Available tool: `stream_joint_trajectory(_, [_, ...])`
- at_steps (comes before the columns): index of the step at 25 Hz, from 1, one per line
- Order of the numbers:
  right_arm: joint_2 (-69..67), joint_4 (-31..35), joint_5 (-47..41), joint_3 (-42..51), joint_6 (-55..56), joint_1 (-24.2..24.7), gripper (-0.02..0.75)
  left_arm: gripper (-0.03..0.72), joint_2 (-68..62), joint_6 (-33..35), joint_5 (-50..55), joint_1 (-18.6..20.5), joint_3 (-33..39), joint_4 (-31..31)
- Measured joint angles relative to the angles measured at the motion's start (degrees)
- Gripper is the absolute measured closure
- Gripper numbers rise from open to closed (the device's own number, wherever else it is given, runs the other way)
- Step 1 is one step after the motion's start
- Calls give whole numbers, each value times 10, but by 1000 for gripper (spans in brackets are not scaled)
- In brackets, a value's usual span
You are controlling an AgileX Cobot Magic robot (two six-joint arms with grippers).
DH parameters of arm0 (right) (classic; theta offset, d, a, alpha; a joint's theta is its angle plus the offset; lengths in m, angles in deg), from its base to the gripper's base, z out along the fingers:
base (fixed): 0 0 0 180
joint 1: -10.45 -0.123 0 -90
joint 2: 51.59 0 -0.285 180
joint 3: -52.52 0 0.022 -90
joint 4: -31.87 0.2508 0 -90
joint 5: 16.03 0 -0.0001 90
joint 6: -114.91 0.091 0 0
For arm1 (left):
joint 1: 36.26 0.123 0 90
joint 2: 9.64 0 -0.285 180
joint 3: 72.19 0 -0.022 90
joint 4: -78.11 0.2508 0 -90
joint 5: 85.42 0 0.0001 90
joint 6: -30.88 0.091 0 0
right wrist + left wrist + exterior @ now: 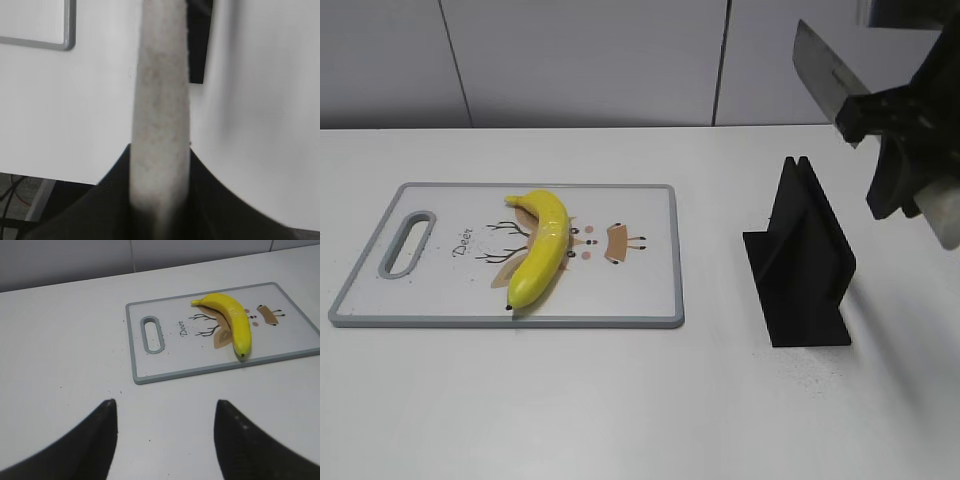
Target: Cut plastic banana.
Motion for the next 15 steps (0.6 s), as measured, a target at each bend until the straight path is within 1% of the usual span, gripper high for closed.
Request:
stream_joint_trajectory(4, [4, 1, -2, -23, -20, 0, 554, 99, 0, 0, 0, 0, 0, -1])
stream_joint_trajectory(8, [4, 9, -3, -37, -87, 0, 554, 99, -4, 6, -1, 0, -2, -1])
stream_joint_trajectory(11, [4, 14, -3, -50, -143, 0, 554, 99, -28, 13, 0, -1, -27, -1])
stream_joint_trajectory(15, [4, 14, -5, -72, -210, 0, 554, 99, -94, 50, -4, -1, -75, -1])
